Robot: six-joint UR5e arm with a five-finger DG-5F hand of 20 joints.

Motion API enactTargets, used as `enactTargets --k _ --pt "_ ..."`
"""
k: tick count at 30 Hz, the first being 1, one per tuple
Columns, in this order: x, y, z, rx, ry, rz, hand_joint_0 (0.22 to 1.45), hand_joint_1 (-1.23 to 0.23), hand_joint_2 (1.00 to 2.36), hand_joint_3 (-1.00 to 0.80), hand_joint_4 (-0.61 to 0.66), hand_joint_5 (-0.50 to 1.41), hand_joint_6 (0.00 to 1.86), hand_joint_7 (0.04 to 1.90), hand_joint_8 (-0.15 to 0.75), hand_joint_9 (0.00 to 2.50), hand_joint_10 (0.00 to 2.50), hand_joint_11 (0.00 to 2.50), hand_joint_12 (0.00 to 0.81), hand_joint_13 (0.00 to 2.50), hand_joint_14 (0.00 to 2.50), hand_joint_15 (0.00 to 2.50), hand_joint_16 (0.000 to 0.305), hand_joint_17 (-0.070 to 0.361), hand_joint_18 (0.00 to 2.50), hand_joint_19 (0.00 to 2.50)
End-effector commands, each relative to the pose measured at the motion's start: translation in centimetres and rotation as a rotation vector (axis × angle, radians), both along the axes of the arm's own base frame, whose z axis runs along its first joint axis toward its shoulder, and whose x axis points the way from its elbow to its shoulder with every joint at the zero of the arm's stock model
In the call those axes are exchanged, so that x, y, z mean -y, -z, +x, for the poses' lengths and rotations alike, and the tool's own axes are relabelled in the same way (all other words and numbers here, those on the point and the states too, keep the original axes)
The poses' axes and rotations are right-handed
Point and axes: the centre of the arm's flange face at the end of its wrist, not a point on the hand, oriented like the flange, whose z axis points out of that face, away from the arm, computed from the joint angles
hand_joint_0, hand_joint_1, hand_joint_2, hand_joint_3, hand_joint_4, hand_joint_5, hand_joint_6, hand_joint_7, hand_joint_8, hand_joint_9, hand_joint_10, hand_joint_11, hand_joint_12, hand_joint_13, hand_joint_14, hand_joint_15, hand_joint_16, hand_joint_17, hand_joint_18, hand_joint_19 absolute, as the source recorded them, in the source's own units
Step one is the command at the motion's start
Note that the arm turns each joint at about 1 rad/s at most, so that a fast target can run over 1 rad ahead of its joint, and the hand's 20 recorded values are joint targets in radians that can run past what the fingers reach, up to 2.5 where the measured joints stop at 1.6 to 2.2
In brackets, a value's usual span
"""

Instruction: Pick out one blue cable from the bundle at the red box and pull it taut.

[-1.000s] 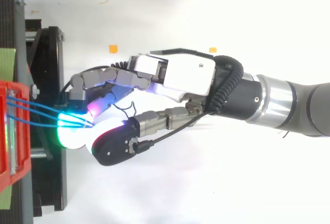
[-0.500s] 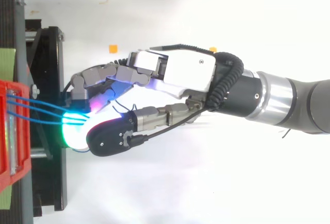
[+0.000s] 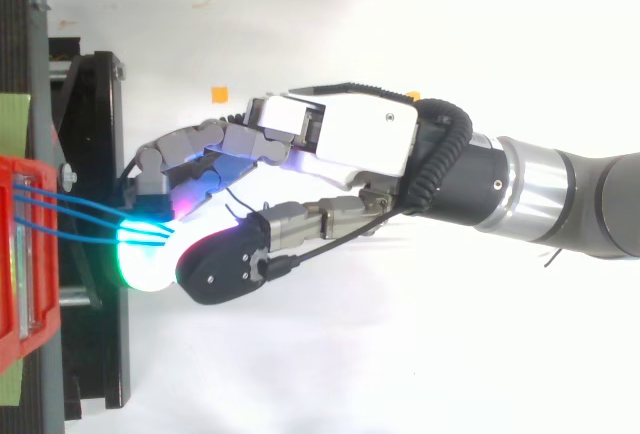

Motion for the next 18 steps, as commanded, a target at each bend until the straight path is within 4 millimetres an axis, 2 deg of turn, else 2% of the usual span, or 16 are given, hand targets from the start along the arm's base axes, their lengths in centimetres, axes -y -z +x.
enactTargets --k 1,5,11,18 --pt "0.01 0.0 0.0 0.0 0.0 0.0 0.55 -0.32 1.01 -0.46 0.15 -0.15 0.67 1.22 0.295 0.83 0.02 0.47 0.339 0.58 0.01 0.24 0.051 0.114 0.39 0.48" --pt "0.0 -0.07 0.04 0.002 0.0 0.0 0.59 -0.33 1.01 -0.4 0.14 -0.14 0.69 1.22 0.294 0.86 0.02 0.47 0.333 0.59 0.01 0.25 0.049 0.111 0.39 0.49" --pt "0.13 0.02 -0.02 -0.001 0.002 0.0 0.61 -0.45 1.03 -0.16 0.15 -0.14 0.7 1.23 0.295 0.86 0.02 0.48 0.33 0.59 0.01 0.25 0.049 0.109 0.39 0.48" --pt "0.12 -0.07 0.03 0.002 0.002 0.0 0.6 -0.51 1.03 -0.1 0.16 -0.15 0.7 1.22 0.296 0.84 0.02 0.48 0.331 0.59 0.01 0.25 0.049 0.11 0.39 0.48"
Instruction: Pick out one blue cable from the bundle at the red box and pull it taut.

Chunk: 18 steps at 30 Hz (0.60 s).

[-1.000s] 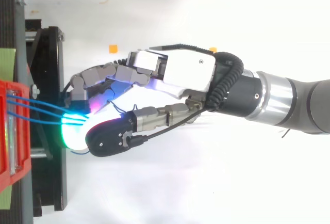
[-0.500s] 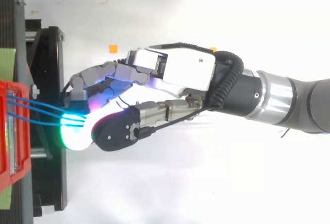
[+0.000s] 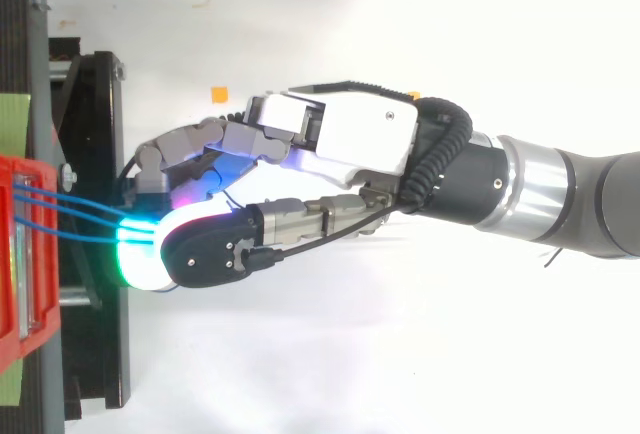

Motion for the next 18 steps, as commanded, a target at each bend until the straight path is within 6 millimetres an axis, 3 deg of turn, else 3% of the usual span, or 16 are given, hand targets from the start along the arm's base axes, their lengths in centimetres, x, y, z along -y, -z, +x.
enactTargets --k 1,18 --pt "0.05 -0.01 0.0 0.0 0.001 0.0 0.59 -0.52 1.03 -0.1 0.15 -0.15 0.71 1.21 0.297 0.84 0.02 0.49 0.332 0.59 0.01 0.25 0.049 0.11 0.39 0.48" --pt "0.2 -0.02 -0.08 -0.027 -0.061 0.039 0.59 -0.61 1.03 -0.09 0.17 -0.18 0.76 1.12 0.289 0.8 0.02 0.52 0.327 0.59 0.01 0.26 0.049 0.111 0.41 0.46"
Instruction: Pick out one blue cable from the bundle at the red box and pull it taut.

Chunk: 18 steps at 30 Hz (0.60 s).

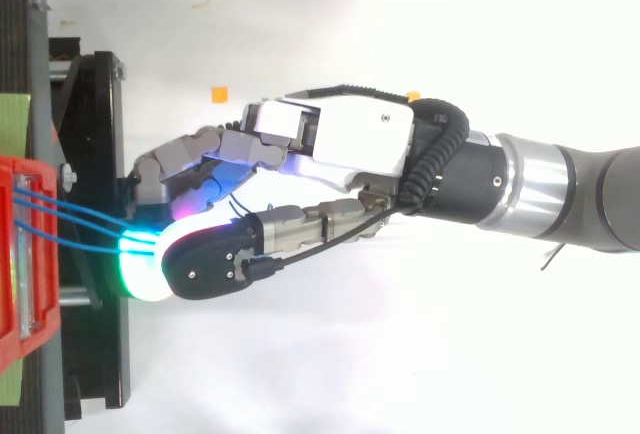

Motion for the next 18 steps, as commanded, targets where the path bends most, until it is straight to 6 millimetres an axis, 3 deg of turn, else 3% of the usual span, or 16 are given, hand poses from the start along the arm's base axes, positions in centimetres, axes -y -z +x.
enactTargets --k 1,8,18 --pt "0.1 0.1 -0.1 -0.01 -0.022 0.018 0.59 -0.63 1.03 -0.09 0.16 -0.19 0.77 1.12 0.289 0.8 0.02 0.51 0.328 0.59 0.01 0.25 0.049 0.111 0.41 0.46" --pt "0.4 -0.4 0.1 -0.004 -0.051 0.022 0.59 -0.63 1.03 -0.1 0.17 -0.19 0.78 1.09 0.287 0.81 0.02 0.54 0.326 0.6 0.01 0.25 0.049 0.111 0.41 0.47" --pt "1.1 -2.8 0.0 -0.016 -0.085 0.013 0.6 -0.65 1.03 -0.18 0.16 -0.19 0.79 1.08 0.288 0.81 0.02 0.54 0.324 0.6 0.01 0.26 0.049 0.111 0.42 0.46"
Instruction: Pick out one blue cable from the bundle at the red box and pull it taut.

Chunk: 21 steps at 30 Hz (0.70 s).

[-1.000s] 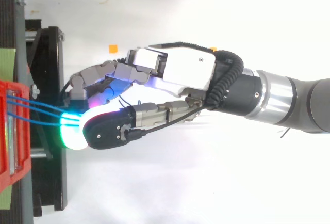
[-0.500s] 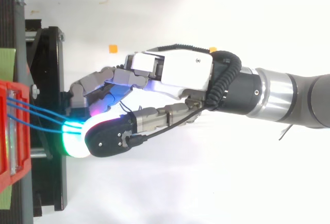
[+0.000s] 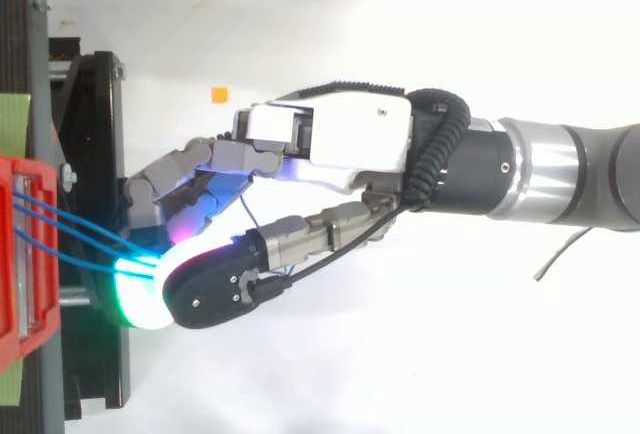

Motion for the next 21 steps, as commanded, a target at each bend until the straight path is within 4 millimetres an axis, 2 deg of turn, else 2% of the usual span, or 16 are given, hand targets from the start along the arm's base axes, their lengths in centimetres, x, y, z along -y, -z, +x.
enactTargets --k 1,7,13,21 --pt "0.3 -0.91 -0.32 -0.017 0.0 -0.004 0.6 -0.65 1.03 -0.19 0.16 -0.19 0.79 1.07 0.286 0.81 0.02 0.52 0.325 0.6 0.01 0.25 0.049 0.11 0.43 0.46" --pt "0.67 -1.73 -0.84 -0.05 0.0 -0.009 0.6 -0.65 1.03 -0.23 0.15 -0.19 0.79 1.07 0.283 0.81 0.02 0.52 0.324 0.61 0.01 0.26 0.049 0.11 0.43 0.46" --pt "0.65 -1.66 -0.89 -0.056 -0.004 -0.007 0.6 -0.65 1.03 -0.25 0.12 -0.2 0.79 1.07 0.281 0.81 0.02 0.54 0.324 0.61 0.01 0.26 0.049 0.109 0.43 0.46" --pt "0.64 -1.73 -0.85 -0.055 -0.003 -0.008 0.55 -0.59 1.01 -0.38 0.16 -0.18 0.79 1.09 0.288 0.84 0.02 0.52 0.331 0.61 0.01 0.25 0.05 0.112 0.44 0.47"
